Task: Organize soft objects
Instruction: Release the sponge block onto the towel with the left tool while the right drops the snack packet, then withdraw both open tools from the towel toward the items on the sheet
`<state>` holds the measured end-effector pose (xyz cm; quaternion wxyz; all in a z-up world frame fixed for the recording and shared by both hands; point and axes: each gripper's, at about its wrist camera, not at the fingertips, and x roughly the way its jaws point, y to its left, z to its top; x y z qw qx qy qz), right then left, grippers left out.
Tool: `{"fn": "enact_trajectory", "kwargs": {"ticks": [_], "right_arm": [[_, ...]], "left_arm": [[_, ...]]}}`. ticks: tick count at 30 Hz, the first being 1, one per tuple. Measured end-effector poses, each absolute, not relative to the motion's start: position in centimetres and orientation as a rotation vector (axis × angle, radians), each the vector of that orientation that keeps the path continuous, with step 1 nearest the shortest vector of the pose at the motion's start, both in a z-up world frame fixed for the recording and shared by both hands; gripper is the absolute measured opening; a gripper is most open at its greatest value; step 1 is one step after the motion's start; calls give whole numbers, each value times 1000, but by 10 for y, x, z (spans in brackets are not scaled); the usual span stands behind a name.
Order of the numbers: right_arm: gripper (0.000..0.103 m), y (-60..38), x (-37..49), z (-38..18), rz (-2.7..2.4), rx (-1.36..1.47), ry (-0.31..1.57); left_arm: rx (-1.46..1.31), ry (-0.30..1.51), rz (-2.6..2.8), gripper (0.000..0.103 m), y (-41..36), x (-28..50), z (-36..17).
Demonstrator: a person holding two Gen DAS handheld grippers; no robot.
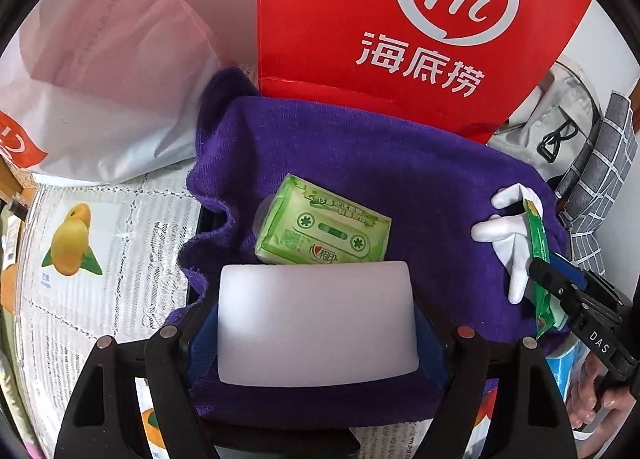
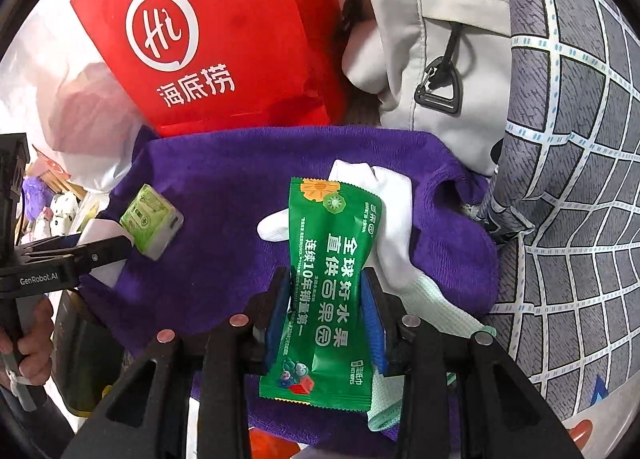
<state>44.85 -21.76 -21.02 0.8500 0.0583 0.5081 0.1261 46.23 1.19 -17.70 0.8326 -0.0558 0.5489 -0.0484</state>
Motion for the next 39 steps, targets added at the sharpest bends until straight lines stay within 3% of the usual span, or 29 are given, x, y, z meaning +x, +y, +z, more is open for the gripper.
{"fn": "enact_trajectory", "kwargs": {"ticks": [2,5,17,30,34,39], "right_arm": [[52,-222,446,-205,265,140,1048],[61,-225,443,-197,276,159,1010],[61,-212,412,-151,292,122,918],[61,-204,294,-138,375,123,943],[44,-197,251,-138,384,86,952],[44,-200,197,-151,412,111,987]], "left_arm": [[-123,1168,-107,83,11,463,-177],[-118,1179,-94,84,6,466,-180],[-126,1106,-124,84,3,449,-141],[-39,987,-152,84,-1,380,-88],[-67,975,-127,84,15,345,-86],[-147,961,-128,84,33,301,-89]]}}
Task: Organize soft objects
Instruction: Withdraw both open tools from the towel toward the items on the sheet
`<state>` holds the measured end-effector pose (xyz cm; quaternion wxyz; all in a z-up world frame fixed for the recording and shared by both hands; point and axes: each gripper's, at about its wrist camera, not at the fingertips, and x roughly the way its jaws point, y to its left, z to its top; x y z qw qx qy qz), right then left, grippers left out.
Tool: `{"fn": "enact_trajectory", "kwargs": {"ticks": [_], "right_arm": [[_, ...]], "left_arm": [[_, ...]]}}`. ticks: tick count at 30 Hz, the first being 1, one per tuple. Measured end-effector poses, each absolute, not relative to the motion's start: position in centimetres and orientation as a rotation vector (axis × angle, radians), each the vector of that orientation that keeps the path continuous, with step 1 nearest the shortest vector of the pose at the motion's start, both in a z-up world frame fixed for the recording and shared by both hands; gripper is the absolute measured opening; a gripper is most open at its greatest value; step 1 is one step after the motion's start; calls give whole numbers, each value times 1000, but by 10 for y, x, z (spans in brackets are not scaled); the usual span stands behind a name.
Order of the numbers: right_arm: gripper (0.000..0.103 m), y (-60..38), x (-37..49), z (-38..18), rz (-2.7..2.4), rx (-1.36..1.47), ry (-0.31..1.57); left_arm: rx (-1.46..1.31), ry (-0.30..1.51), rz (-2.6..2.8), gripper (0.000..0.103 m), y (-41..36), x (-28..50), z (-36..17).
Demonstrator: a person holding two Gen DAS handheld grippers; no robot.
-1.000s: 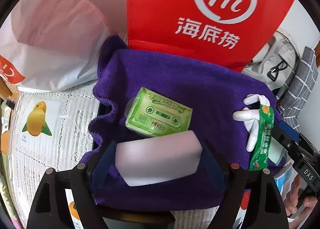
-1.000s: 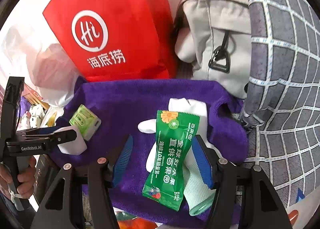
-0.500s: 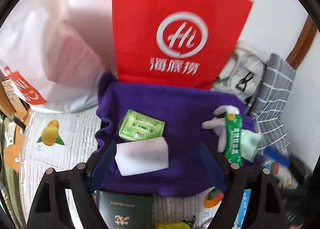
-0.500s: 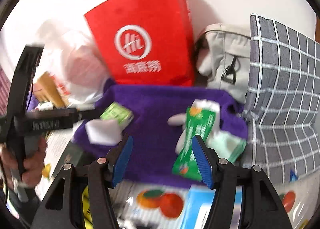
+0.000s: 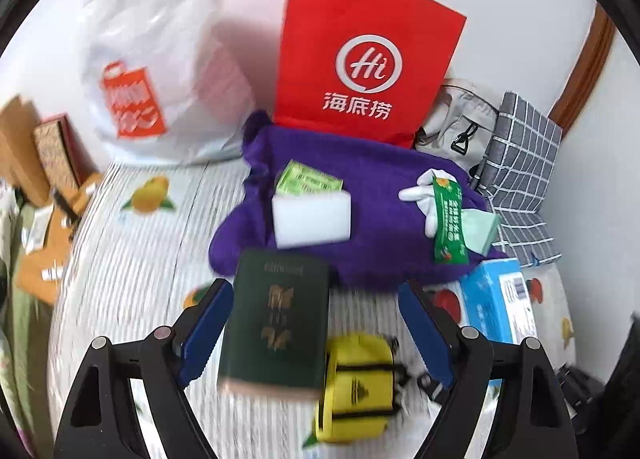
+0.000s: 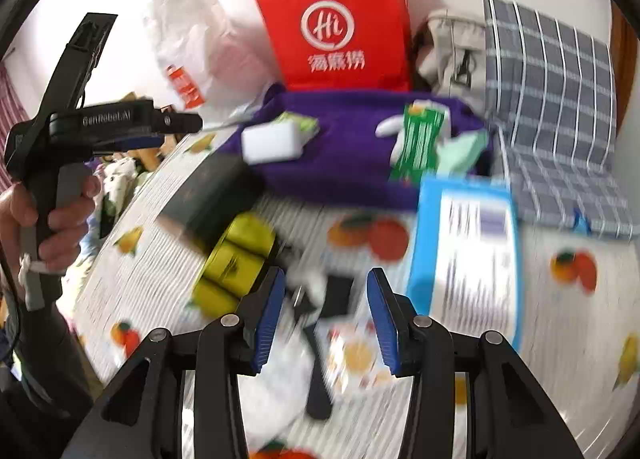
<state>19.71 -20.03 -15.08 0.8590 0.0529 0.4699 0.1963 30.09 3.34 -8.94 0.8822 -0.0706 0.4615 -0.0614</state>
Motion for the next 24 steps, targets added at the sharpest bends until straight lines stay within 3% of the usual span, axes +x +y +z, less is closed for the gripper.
{"fn": "enact_trajectory", "kwargs": {"ticks": [3,7,20,21,23,24], "right_arm": [[45,-203,177,-162,448,116,1005],[61,-209,162,-178,417,116,998],[60,-207,184,-228,343,131,1041],[56,-205,184,-227,348,110,1040],[18,-203,182,-226,374,111,1047],[13,-204,181,-224,397,136,1053]], "left_arm": [[-217,948,-136,84,44,274,-92],[-236,932,-132,84,49,241,-102],[-317,1019,-120,84,71,193,-148],[-318,1020,-123,84,72,192,-148],[-317,1022,-123,84,71,189,-150],[-320,1026,-126,84,71,188,-150]]}}
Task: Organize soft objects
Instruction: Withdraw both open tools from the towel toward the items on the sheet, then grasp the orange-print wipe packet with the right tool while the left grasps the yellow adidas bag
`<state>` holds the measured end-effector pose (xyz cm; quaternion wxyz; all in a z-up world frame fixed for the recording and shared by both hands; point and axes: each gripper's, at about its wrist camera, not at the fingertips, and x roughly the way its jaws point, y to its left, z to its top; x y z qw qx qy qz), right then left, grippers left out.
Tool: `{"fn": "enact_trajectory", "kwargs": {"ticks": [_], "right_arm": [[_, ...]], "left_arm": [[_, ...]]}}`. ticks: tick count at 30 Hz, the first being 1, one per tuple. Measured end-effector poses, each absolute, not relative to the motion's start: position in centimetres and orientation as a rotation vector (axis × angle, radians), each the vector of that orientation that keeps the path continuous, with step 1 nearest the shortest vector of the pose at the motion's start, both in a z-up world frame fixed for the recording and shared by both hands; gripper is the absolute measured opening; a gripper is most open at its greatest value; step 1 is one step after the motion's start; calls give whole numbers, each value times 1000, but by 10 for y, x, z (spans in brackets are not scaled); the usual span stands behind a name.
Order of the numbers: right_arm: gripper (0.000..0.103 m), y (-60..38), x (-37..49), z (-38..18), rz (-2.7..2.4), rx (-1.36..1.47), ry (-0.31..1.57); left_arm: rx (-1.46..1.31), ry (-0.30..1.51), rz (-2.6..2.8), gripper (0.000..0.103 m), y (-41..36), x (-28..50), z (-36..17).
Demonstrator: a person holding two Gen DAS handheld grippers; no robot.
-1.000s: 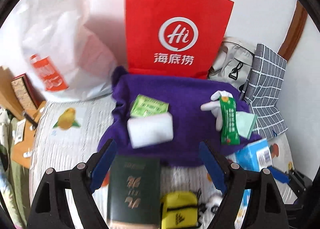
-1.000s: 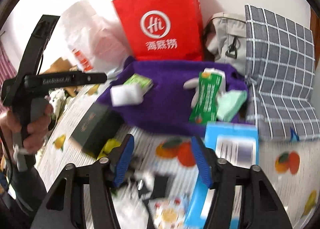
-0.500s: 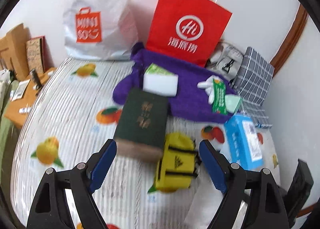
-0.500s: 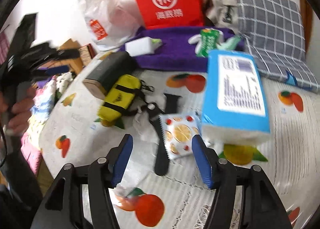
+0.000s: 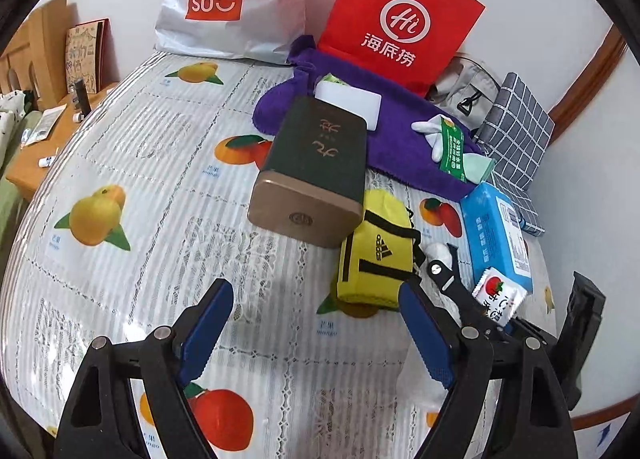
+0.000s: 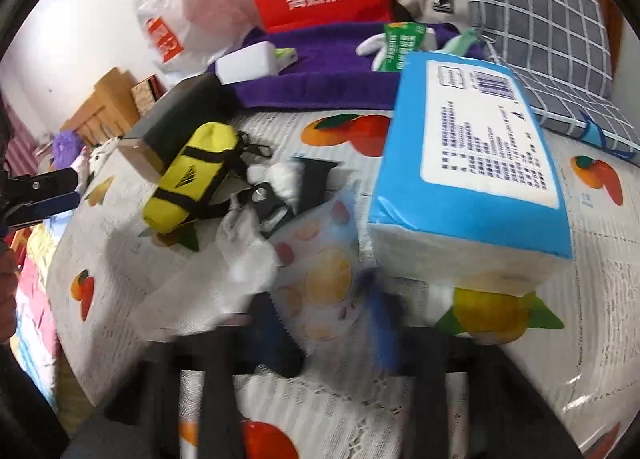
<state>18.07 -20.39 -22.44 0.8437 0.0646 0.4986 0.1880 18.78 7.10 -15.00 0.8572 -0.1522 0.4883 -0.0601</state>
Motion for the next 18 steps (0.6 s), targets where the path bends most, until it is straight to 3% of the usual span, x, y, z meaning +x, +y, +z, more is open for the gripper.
{"fn": "enact_trajectory", "kwargs": {"ticks": [18], "right_arm": [[8,-263,119,-220,341,183,1046]], "left_arm": [[-253,1091,-107,84,40,176,-172]]}}
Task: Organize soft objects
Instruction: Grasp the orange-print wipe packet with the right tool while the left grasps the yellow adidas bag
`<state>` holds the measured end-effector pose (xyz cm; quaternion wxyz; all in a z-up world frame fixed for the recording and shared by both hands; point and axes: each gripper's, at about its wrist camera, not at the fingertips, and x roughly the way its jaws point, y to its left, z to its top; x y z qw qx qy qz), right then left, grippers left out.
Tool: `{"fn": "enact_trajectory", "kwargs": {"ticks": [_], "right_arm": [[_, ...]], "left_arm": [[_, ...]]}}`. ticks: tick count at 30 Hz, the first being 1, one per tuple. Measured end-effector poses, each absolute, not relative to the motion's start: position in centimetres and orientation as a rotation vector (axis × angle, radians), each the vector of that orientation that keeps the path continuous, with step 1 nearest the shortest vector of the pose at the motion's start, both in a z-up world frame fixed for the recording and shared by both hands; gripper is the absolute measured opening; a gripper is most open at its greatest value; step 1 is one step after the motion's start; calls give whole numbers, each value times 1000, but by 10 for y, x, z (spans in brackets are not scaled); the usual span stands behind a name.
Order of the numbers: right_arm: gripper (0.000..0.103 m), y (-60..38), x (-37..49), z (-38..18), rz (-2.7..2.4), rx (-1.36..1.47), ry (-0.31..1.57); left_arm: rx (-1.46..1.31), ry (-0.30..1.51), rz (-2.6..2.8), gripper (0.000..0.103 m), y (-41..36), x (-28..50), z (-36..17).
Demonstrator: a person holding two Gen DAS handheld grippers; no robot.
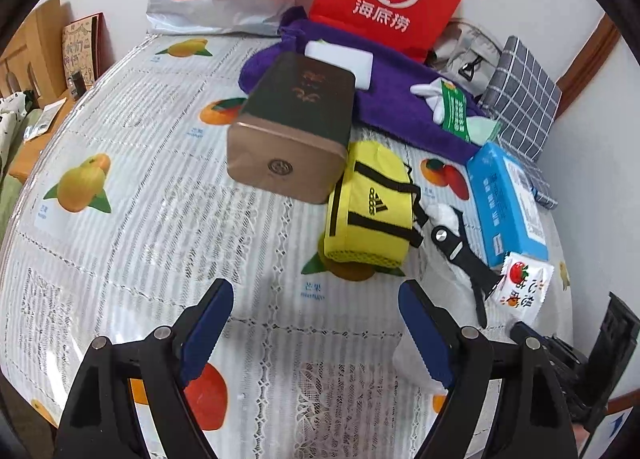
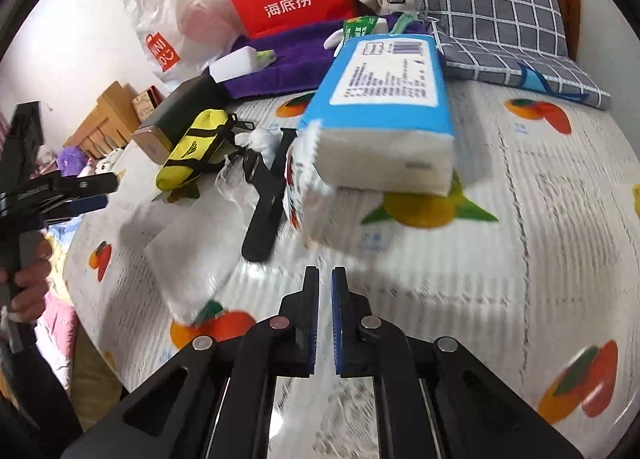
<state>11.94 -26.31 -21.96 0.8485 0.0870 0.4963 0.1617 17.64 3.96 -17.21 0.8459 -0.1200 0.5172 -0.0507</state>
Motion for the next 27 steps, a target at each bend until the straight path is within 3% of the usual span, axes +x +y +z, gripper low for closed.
{"fn": "enact_trajectory", "kwargs": {"ticks": [3,5,7,16,18,20,22,25,27], "right_arm": [[15,-269,119,-216,352,211,1009],[41,-272,119,-210,381,254,978],[55,-273,120,-202,410,284,929],[57,-239,151,-203,468,234,945],[60,-227,157,-207,463,209,957],[72,-215,161,-211,423,166,961],[74,-208,163,-215,398,124,962],[71,-197,166,-221,371,57,960],[57,-191,165,-224,360,-9,961]], "left_arm": [[-237,1102,-106,84,33,178,-175],[-223,1100,-114,84,28,177,-175],[-209,1100,-118,84,25,177,-175],[-184,1112,-115,84,16,183,-179],[-183,1119,-110,84,15,186,-182],[-182,1128,-108,84,15,188,-186],[-180,1135,-107,84,15,189,-189],[-181,1141,-107,84,15,192,-192],[-182,1145,-105,84,17,194,-195]]}}
